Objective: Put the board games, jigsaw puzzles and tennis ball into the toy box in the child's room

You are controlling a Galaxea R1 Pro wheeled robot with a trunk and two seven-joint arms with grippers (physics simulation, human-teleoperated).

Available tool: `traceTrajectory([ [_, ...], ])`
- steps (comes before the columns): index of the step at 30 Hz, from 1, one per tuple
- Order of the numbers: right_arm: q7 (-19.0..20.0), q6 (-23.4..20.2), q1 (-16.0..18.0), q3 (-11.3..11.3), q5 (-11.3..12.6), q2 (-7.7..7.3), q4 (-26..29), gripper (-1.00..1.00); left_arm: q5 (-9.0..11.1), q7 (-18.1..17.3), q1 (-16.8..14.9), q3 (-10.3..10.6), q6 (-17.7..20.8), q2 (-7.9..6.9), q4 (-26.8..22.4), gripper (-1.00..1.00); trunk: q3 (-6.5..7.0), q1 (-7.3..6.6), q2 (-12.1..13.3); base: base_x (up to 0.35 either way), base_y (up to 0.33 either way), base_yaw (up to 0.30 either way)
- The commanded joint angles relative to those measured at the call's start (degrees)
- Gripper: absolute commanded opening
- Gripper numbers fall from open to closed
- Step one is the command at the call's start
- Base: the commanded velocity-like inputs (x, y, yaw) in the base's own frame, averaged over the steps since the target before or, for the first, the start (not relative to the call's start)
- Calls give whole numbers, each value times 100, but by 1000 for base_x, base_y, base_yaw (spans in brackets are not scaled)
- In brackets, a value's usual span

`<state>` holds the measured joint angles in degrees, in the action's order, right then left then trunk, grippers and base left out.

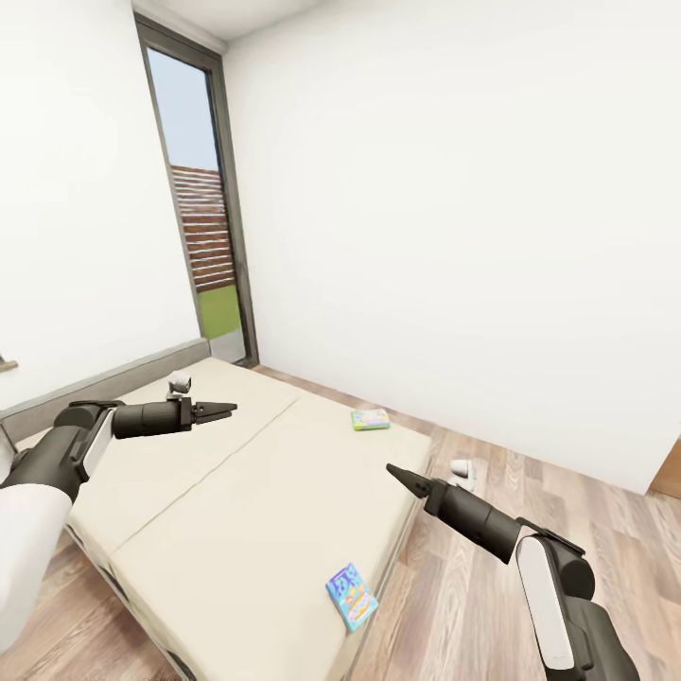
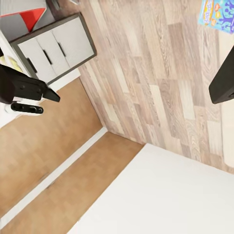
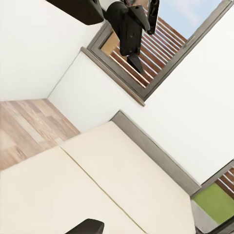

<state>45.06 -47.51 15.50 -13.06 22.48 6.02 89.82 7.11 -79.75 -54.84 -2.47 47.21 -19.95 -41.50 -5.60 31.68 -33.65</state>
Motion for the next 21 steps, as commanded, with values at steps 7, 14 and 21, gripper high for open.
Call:
traceTrajectory([
  [7,21,-30,5,-13,2,5,1,100,9,-28,-4,1,53,0,1,100,-11,3,-9,87,-142,143],
  [14,28,-30,5,-16,2,5,3,100,9,-24,-1,1,59,0,1,100,-11,3,-9,23,-25,27],
  [21,32,-30,5,-19,2,5,1,100,11,-36,-1,1,52,0,1,100,-11,3,-9,143,-3,3],
])
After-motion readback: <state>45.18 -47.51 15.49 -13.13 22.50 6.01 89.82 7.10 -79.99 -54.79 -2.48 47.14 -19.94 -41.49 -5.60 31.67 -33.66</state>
